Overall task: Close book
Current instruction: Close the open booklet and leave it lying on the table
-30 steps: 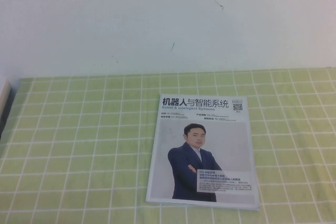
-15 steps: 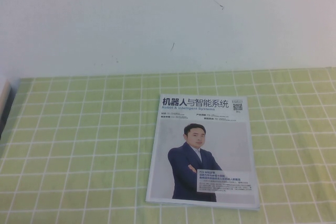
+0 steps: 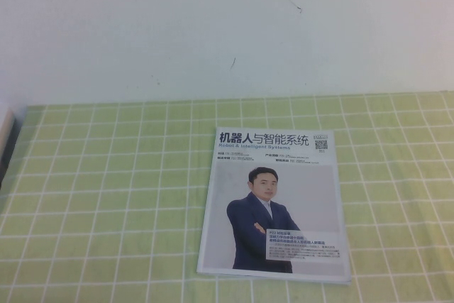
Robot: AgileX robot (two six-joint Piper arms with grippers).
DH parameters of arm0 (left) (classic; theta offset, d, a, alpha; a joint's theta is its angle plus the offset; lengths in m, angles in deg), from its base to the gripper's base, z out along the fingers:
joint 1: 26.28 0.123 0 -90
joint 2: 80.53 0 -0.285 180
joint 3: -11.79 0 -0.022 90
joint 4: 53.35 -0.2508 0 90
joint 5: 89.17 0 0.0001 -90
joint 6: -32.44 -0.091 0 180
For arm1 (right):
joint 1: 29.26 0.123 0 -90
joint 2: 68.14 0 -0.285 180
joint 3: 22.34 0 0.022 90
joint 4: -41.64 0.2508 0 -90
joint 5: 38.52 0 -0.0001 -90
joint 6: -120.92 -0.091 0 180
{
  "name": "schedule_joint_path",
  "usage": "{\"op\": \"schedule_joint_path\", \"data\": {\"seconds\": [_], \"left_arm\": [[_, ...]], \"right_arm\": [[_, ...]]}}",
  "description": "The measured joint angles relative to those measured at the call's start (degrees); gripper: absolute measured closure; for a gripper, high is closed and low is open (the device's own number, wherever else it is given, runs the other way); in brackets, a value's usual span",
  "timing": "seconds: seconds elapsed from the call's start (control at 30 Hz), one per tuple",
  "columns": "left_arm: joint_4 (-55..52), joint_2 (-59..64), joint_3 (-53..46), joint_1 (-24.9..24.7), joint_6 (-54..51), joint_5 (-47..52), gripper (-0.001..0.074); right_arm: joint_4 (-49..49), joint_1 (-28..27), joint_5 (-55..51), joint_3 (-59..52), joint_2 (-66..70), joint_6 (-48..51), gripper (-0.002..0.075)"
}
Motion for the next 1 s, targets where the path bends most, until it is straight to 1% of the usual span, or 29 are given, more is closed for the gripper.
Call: {"op": "schedule_joint_path", "data": {"seconds": [0.07, 0.2, 0.37, 0.63, 0.83, 1.0], "left_arm": [[0.0, 0.0, 0.0, 0.0, 0.0, 0.0, 0.0739], [0.07, 0.0, 0.0, 0.0, 0.0, 0.19, 0.0739], [0.21, 0.0, 0.0, 0.0, 0.0, 0.19, 0.0739], [0.21, 0.0, 0.0, 0.0, 0.0, 0.19, 0.0739], [0.21, 0.0, 0.0, 0.0, -0.28, 0.19, 0.0739], [0.21, 0.0, 0.0, 0.0, -1.3, 0.19, 0.0739]], "right_arm": [[0.14, -2.8, 1.82, -2.53, -2.4, -0.63, 0.0729], [0.4, -6.88, -5.95, -3.21, -7.46, -4.05, 0.0729], [0.4, -9.38, -6.48, -3.21, -8.71, -8.22, 0.0729], [0.4, -9.34, -6.7, -3.21, -8.71, -9.21, 0.0729], [0.29, -6.64, -6.7, -3.21, -8.71, -10.96, 0.0729], [0.29, -6.03, -6.83, -3.11, -8.71, -10.96, 0.0729]]}}
